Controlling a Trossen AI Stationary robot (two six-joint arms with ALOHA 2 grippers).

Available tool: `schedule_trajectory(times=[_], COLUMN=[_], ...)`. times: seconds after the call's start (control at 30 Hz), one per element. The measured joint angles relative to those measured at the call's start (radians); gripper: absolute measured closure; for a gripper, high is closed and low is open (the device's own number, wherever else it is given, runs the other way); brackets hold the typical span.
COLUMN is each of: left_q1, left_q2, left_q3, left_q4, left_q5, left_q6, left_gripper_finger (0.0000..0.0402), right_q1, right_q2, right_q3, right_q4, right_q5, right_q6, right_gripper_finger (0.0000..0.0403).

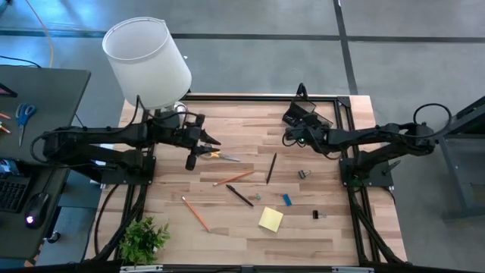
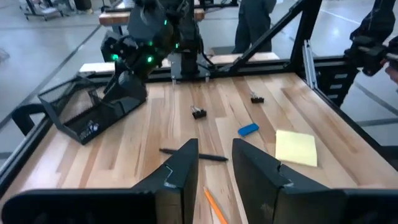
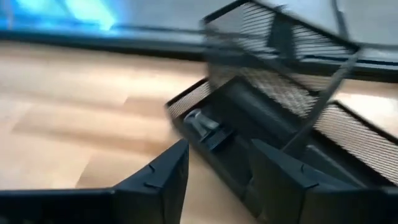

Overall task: Pick and place office supplies into organizer
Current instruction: Put the top black pen into the mesh desk organizer

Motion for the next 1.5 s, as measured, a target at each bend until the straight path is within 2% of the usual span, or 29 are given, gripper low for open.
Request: schedule_trajectory(times=[0.1,0.3,0.37,0.43,0.6,0.8,0.9,1.03,1.27,1.33,1.43,1.5], left_q1=[0.0,0.0,0.0,0.0,0.0,0.0,0.0,0.0,0.0,0.0,0.0,0.0], left_q2=[0.0,0.0,0.0,0.0,0.0,0.001,0.007,0.035,0.122,0.141,0.152,0.152], left_q3=[0.0,0.0,0.0,0.0,0.0,0.0,0.0,0.0,0.0,0.0,0.0,-0.001], left_q4=[-0.043,-0.094,-0.101,-0.106,-0.114,-0.206,-0.247,-0.231,-0.224,-0.207,-0.181,-0.183], left_q5=[0.0,0.0,0.0,0.0,-0.001,-0.103,-0.144,-0.146,-0.169,-0.194,-0.199,-0.2], left_q6=[-0.002,-0.022,-0.03,-0.046,-0.076,-0.101,-0.101,-0.105,-0.119,-0.136,-0.157,-0.158], left_gripper_finger=[0.0314,0.0314,0.0314,0.0314,0.0314,0.0314,0.0314,0.0314,0.0314,0.0314,0.0314,0.0314], right_q1=[0.02,0.062,0.087,0.11,0.163,0.266,0.299,0.309,0.309,0.306,0.301,0.317], right_q2=[-0.021,-0.081,-0.083,-0.082,-0.075,-0.074,-0.074,-0.074,-0.074,-0.074,-0.073,-0.055], right_q3=[0.0,0.0,0.0,0.0,0.0,0.0,0.0,0.0,0.0,0.0,0.0,0.0], right_q4=[0.0,-0.006,-0.005,-0.003,0.005,0.047,0.127,0.219,0.233,0.233,0.213,0.214], right_q5=[-0.137,-0.6,-0.671,-0.695,-0.671,-0.503,-0.497,-0.489,-0.447,-0.404,-0.354,-0.334], right_q6=[-0.099,-0.27,-0.3,-0.323,-0.334,-0.406,-0.483,-0.565,-0.624,-0.547,-0.262,-0.139], right_gripper_finger=[0.0259,0.0283,0.0286,0.0289,0.029,0.029,0.029,0.029,0.029,0.029,0.029,0.029])
